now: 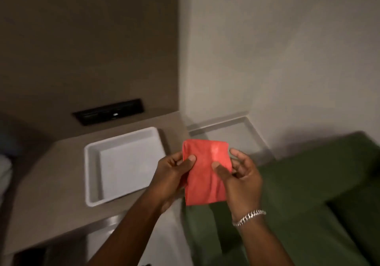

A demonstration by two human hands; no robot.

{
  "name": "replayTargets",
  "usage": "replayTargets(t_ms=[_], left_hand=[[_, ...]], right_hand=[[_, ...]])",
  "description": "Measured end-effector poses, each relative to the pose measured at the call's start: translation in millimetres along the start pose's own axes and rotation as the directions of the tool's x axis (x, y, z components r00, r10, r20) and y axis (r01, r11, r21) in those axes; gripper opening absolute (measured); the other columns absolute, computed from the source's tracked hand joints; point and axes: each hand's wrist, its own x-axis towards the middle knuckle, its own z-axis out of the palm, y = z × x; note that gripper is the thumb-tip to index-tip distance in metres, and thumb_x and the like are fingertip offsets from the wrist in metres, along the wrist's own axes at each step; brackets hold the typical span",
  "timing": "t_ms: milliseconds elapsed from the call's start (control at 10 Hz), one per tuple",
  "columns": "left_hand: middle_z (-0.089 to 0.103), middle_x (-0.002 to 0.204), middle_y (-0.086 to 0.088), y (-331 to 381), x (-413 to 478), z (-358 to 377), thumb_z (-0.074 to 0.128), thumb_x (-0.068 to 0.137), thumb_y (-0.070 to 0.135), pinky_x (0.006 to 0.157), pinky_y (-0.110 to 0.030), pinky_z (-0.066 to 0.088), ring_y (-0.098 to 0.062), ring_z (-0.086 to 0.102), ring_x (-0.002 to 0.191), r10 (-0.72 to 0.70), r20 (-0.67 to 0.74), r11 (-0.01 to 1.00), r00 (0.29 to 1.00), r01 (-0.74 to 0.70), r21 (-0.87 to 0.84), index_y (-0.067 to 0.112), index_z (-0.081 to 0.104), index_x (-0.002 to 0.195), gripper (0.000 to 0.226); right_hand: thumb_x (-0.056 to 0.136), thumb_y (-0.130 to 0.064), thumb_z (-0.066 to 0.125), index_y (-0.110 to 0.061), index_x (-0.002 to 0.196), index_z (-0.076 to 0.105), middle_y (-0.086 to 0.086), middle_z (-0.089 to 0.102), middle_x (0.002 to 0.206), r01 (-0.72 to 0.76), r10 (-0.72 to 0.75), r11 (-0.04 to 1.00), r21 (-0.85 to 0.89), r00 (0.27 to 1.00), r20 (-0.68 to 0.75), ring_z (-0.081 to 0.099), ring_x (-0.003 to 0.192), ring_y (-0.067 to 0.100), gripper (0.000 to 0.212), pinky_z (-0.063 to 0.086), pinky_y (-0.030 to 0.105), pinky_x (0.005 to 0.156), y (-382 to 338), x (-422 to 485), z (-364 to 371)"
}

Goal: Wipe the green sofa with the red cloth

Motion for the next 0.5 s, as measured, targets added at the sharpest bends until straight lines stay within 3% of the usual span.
replayTargets(t_ms=[100, 200, 300, 400, 500], left_hand=[[0.072, 0.091, -0.017, -10, 49, -99, 0.068, 0.087, 0.018, 0.066, -0.032, 0.055, -0.026, 0.068, 0.078, 0.016, -0.276, 0.999, 0.961, -0.007, 0.034, -0.002, 0.072, 0.103, 0.026], [0.075, 0.096, -0.016, -35, 90, -179, 0.062, 0.091, 0.008, 0.063, -0.030, 0.056, -0.024, 0.071, 0.076, -0.058, -0.416, 0.995, 0.908, 0.020, -0.093, -0.001, 0.071, 0.109, 0.022], [0.071, 0.092, -0.013, -67, 126, -239, 0.051, 0.093, -0.004, 0.062, -0.029, 0.053, -0.019, 0.066, 0.072, -0.091, -0.495, 0.989, 0.864, 0.021, -0.146, 0.005, 0.067, 0.115, 0.029], [0.070, 0.086, -0.007, -78, 146, -272, 0.048, 0.092, -0.004, 0.066, -0.030, 0.051, -0.022, 0.061, 0.079, -0.107, -0.480, 0.992, 0.871, 0.061, -0.111, 0.013, 0.070, 0.098, 0.029], [0.072, 0.095, 0.000, -61, 146, -275, 0.051, 0.089, -0.004, 0.074, -0.025, 0.054, -0.022, 0.063, 0.090, -0.051, -0.491, 0.997, 0.869, 0.075, 0.028, 0.024, 0.072, 0.096, 0.036]], right_hand=[[0.075, 0.007, 0.075, -0.024, 0.091, 0.068, -0.004, 0.073, 0.081, -0.077, 0.088, 0.990, -0.115, 0.992, 0.090, 0.066, 0.070, 0.008, 0.036, 0.053, 0.014, 0.062, 56, 27, 106], [0.077, 0.006, 0.070, -0.021, 0.087, 0.067, -0.002, 0.072, 0.079, -0.096, 0.134, 0.969, -0.228, 0.978, 0.158, 0.065, 0.069, 0.008, 0.029, 0.053, 0.012, 0.064, 122, 51, 199], [0.080, 0.004, 0.063, -0.015, 0.093, 0.070, 0.006, 0.073, 0.087, -0.071, 0.145, 0.938, -0.338, 0.969, 0.199, 0.070, 0.083, 0.023, 0.024, 0.057, 0.033, 0.085, 187, 72, 261], [0.084, 0.007, 0.054, -0.005, 0.101, 0.073, 0.011, 0.076, 0.099, -0.007, 0.117, 0.904, -0.427, 0.966, 0.232, 0.071, 0.100, 0.027, 0.029, 0.052, 0.025, 0.093, 219, 81, 291], [0.085, 0.004, 0.058, -0.009, 0.103, 0.076, 0.008, 0.078, 0.099, 0.249, -0.169, 0.886, -0.391, 0.959, 0.227, 0.073, 0.102, 0.019, 0.028, 0.041, -0.003, 0.082, 198, 74, 293]])
